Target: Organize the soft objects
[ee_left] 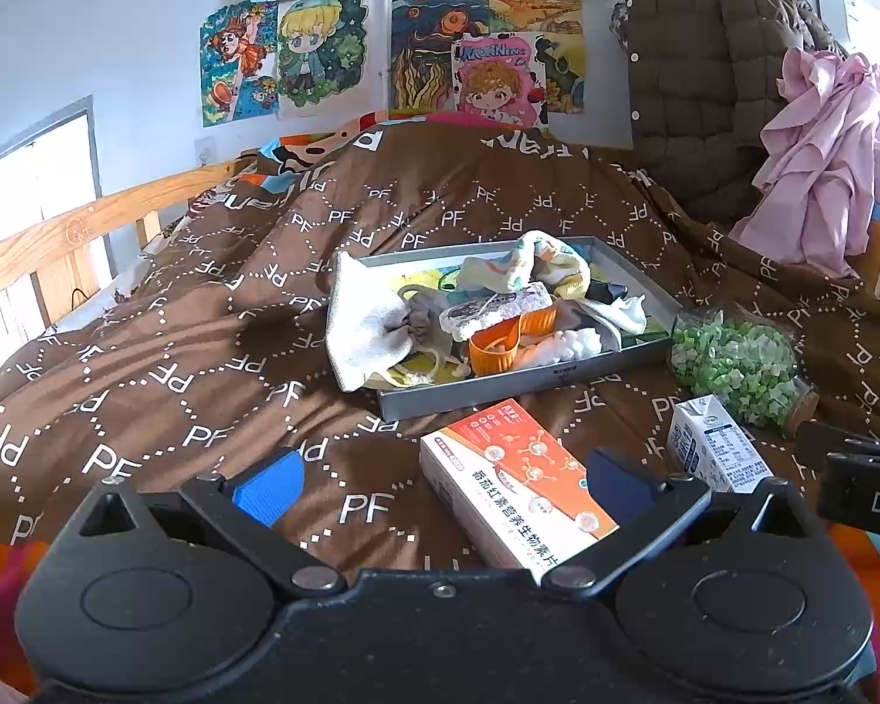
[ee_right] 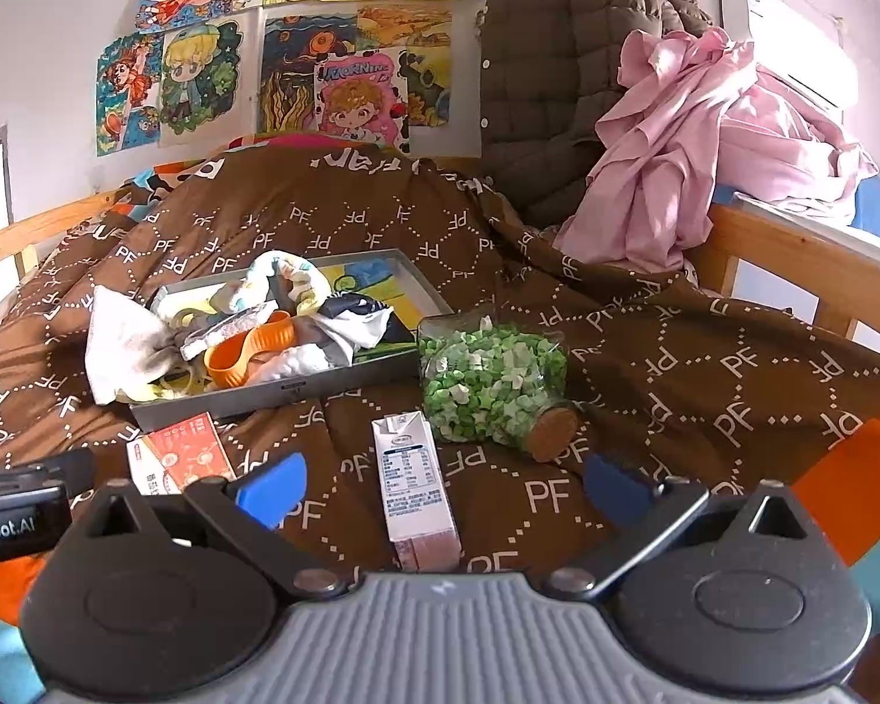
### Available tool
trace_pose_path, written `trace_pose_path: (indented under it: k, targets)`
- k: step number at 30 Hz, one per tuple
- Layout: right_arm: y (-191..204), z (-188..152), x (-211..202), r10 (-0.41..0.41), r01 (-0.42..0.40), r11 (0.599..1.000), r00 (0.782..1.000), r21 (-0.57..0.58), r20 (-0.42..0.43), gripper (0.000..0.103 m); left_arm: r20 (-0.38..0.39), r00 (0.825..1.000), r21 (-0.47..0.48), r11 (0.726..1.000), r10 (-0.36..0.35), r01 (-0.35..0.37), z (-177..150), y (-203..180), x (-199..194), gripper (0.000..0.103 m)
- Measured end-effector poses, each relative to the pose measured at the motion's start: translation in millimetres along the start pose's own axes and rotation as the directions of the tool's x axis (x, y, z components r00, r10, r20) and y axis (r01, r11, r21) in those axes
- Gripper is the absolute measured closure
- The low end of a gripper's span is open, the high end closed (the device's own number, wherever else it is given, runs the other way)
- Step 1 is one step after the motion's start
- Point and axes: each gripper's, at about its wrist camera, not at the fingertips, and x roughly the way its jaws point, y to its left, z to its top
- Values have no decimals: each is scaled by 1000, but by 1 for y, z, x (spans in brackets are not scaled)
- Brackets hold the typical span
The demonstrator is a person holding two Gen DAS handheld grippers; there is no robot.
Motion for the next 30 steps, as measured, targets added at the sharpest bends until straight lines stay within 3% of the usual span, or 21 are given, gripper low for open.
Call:
trace_pose_path:
  k: [12, 30]
  targets:
    - [4, 2, 3, 10, -11, 1000, 999, -22, -34, 0, 1, 1000, 7, 1000, -4, 4, 0, 0, 0, 1]
    - [7, 1, 21, 34, -34, 999, 992, -2, -118, 0, -99, 995, -33, 999, 23, -26, 1, 3, 22, 1]
